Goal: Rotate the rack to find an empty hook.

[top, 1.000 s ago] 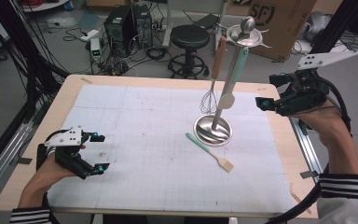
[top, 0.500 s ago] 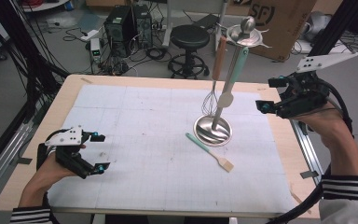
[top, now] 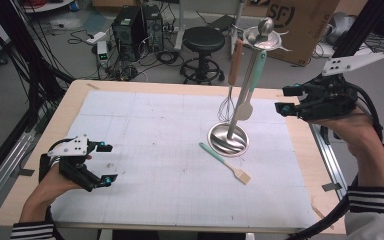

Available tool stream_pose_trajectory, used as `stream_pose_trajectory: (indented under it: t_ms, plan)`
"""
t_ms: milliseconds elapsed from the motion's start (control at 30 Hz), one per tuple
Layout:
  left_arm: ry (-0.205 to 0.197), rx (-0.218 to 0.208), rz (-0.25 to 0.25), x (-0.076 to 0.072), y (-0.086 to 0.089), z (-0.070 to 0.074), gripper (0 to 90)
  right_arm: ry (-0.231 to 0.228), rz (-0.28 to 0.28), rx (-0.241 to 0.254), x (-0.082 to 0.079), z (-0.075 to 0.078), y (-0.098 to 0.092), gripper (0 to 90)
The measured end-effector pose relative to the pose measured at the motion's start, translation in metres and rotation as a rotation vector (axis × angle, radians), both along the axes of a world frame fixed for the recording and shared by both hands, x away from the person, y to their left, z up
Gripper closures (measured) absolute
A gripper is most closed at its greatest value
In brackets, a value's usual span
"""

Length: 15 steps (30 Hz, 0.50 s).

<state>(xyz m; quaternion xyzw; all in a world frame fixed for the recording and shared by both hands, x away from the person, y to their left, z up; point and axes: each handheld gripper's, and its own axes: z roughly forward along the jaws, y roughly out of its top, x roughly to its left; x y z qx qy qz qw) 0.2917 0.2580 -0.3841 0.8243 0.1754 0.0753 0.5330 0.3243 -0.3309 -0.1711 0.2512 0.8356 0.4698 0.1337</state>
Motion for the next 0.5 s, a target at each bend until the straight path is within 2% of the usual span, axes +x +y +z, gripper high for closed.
stream_pose_trajectory:
  t_ms: [67, 167, 367, 500]
  plan:
    - [0.001, 0.001, -0.001, 0.0002, -0.0001, -0.0001, 1.6, 0.001, 0.000, 0.004, -0.0003, 0.0016, -0.0003, 50.9]
    - [0.003, 0.002, -0.001, 0.0003, -0.0001, -0.0004, 1.7, 0.007, -0.003, 0.007, -0.0003, 0.0034, -0.0007, 60.8]
    - [0.001, 0.003, -0.004, 0.0004, 0.0001, -0.0002, 1.7, 0.018, 0.005, -0.004, -0.0003, 0.0025, 0.0022, 67.4]
    - [0.004, 0.001, -0.001, 0.0001, -0.0004, -0.0005, 1.7, 0.010, 0.004, -0.014, 0.0003, 0.0040, 0.0022, 80.2]
